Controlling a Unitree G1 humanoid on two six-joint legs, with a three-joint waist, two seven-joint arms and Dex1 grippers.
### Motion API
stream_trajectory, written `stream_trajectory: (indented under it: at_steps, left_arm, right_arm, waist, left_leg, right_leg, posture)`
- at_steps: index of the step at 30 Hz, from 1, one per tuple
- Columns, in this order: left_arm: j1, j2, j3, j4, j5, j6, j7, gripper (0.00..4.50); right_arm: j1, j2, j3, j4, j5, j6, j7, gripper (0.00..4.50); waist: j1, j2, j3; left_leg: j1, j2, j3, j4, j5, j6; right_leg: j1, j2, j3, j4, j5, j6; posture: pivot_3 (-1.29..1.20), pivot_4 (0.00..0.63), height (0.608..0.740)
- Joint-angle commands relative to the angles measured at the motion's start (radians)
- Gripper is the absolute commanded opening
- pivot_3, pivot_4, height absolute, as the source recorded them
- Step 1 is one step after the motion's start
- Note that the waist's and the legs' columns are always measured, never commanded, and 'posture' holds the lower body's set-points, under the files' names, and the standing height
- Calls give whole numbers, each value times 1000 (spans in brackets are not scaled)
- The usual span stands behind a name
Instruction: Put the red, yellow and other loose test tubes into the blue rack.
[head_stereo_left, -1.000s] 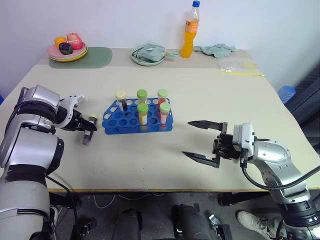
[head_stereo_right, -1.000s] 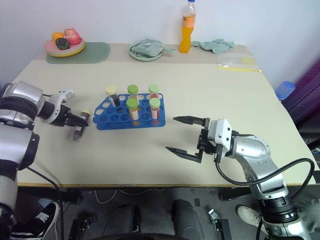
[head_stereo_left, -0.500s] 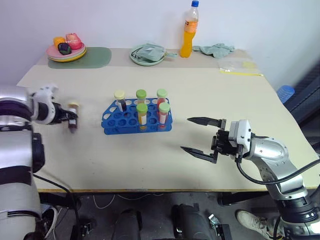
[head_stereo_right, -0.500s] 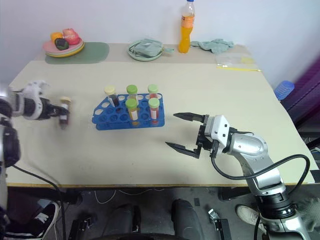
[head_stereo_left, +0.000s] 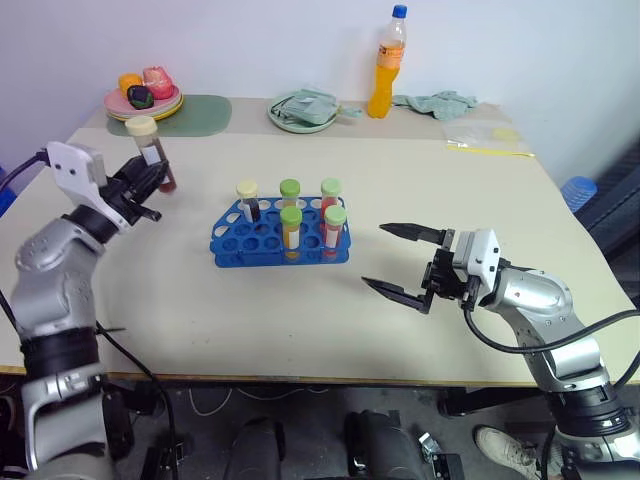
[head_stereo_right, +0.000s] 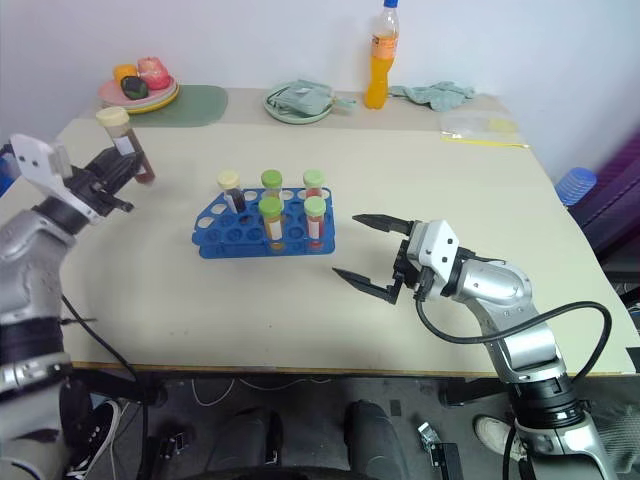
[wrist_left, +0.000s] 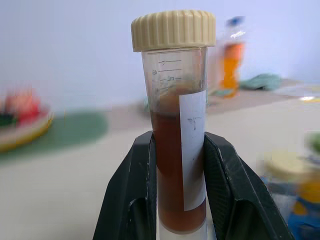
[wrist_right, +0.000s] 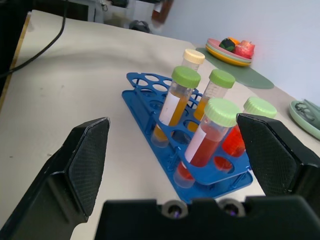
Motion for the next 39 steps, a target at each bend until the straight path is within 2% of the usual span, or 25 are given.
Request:
stream_trajectory:
  at_steps: [1,7,11,16,25,32,39]
  left_arm:
    - [42,-35,-80,-73,70,-207,-4,748]
    - [81,-135,-199,-7,182,-415,67,748]
    - [107,-186,-253,36,200,-472,95,748]
    - [154,-198,-285,54,252,-522,147,748]
    - [179,-176,-295,76,285,-553,211,748]
    - [194,-204,-308,141,286,-561,253,748]
    - [219,-251,-308,129,204,-522,244,748]
  right_arm:
    - [-20,-2,-29,-14,4,-11,-7,4500]
    - [-14,-2,-34,-32,-1,3,-33,4500]
    - [-7,-9,-39,-51,-1,12,-47,4500]
    - [-4,-19,-52,-55,-1,17,-53,4500]
    - [6,-17,-62,-55,-7,12,-55,4500]
    - [-9,-15,-62,-51,-13,14,-64,4500]
    - [-10,-14,-60,-57,-17,14,-71,4500]
  waist:
    - [2,0,0]
    - [1,0,0]
    - [-1,0,-1]
    - [-2,1,-1]
    - [-1,1,-1]
    - [-1,2,-2]
    - [-2,5,-4]
  left_leg:
    - [0,0,0,0,0,0]
    - [0,0,0,0,0,0]
    - [0,0,0,0,0,0]
    - [0,0,-1,0,0,1]
    - [0,0,-1,0,0,1]
    - [0,0,-1,0,0,1]
    - [1,0,-1,0,0,1]
  right_leg:
    - [0,0,0,0,0,0]
    - [0,0,0,-1,0,0]
    - [0,0,0,-1,0,0]
    - [0,1,0,-1,0,0]
    - [0,1,0,-1,0,0]
    - [0,1,0,-1,0,0]
    - [1,0,0,-1,0,0]
  posture:
    - [0,150,740]
    - [0,150,740]
    - [0,150,740]
    - [0,150,740]
    - [0,150,740]
    - [0,150,740]
    - [0,150,740]
